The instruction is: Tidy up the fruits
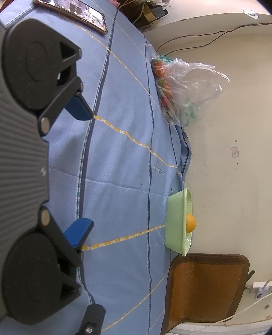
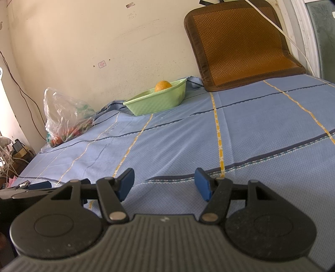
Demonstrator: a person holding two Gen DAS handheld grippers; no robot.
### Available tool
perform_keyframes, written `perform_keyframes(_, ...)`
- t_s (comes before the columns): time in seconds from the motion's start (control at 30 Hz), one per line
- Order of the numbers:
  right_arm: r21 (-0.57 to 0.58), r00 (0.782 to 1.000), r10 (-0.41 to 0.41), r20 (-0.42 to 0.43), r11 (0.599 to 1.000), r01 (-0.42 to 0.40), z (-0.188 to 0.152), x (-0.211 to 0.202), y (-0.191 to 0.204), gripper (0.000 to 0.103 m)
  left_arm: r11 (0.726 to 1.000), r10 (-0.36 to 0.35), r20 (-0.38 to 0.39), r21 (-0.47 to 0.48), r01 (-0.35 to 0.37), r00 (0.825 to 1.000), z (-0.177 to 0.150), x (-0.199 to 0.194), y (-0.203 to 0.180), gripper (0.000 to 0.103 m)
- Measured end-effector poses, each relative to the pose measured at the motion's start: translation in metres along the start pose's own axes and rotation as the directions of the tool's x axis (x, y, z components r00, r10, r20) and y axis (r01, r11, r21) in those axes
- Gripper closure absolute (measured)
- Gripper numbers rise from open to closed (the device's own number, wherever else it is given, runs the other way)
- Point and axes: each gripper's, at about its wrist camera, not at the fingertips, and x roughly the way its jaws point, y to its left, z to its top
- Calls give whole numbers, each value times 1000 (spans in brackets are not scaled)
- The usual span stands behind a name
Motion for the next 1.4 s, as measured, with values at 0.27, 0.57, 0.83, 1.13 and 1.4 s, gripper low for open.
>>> perform_keyframes(0.27, 0, 1000, 0, 0, 1000, 0, 0, 0, 0, 37, 1000, 7, -3, 6, -7, 1000, -1, -1, -2, 0)
perform_keyframes(0.57, 0, 1000, 1, 0, 1000, -1, 0, -1, 0, 37, 1000, 5, -5, 8, -5, 1000, -1, 0, -1, 0)
perform_keyframes(0.83, 0, 1000, 2, 0, 1000, -2, 0, 0, -1, 37, 1000, 6, -8, 9, -6, 1000, -1, -1, -2, 0)
perform_keyframes(1.13, 1, 1000, 2, 1, 1000, -2, 1, 0, -1, 37, 1000, 6, -6, 20, -6, 1000, -1, 0, -3, 0)
perform_keyframes(1.4, 1, 1000, 4, 1, 1000, -4, 2, 0, -2, 37, 1000, 3, -5, 26, -3, 1000, -1, -1, -3, 0)
